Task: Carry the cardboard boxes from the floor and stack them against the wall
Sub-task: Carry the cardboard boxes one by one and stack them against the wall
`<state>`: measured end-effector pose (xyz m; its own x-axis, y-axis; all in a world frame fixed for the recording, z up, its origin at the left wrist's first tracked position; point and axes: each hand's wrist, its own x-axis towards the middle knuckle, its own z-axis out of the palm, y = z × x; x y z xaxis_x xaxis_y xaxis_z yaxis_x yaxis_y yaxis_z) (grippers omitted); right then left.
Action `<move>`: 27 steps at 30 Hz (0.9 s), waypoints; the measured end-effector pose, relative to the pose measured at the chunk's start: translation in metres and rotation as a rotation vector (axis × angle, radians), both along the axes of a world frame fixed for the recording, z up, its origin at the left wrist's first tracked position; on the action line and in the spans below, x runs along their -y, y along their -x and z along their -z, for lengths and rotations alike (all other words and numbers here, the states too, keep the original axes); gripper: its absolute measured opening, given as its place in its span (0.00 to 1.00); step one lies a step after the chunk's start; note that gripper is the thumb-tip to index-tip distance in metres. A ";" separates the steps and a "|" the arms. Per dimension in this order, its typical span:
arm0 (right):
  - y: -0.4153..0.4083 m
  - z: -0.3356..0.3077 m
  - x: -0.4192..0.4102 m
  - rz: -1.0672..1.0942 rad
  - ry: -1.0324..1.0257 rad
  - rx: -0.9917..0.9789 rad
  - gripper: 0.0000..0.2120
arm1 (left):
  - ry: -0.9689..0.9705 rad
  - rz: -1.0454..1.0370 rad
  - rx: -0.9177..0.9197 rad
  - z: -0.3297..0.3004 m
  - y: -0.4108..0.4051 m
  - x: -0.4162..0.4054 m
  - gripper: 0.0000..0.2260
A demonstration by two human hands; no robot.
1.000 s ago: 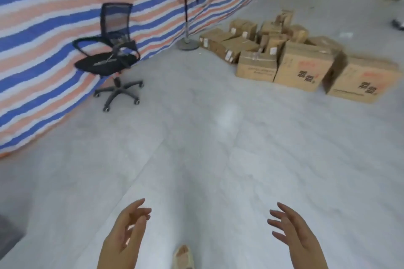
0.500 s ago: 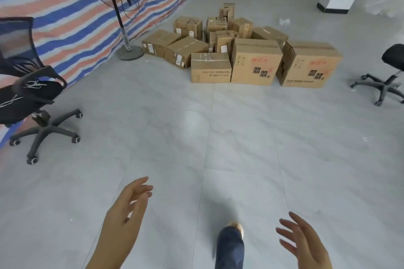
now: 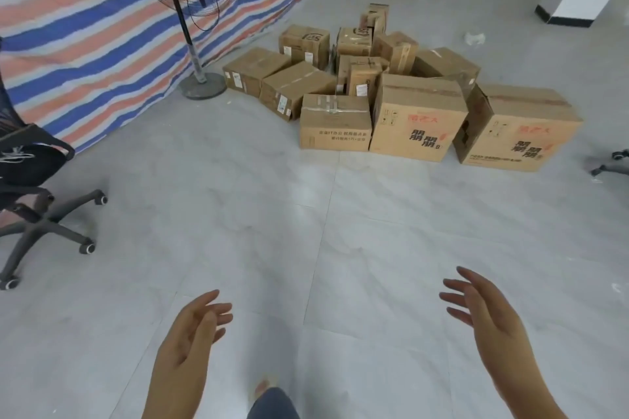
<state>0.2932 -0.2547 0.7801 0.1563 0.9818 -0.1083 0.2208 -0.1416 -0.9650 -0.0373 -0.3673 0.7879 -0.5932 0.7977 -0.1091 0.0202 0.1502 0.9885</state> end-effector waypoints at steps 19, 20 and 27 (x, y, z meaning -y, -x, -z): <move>0.113 0.010 -0.393 0.146 0.018 -0.021 0.13 | -0.028 0.251 -0.128 -0.013 0.128 -0.487 0.13; 0.111 0.015 -0.410 0.152 0.037 -0.025 0.13 | -0.028 0.245 -0.113 -0.010 0.127 -0.505 0.13; 0.099 0.037 -0.558 0.110 0.094 0.007 0.12 | 0.033 0.171 -0.088 0.013 0.123 -0.628 0.13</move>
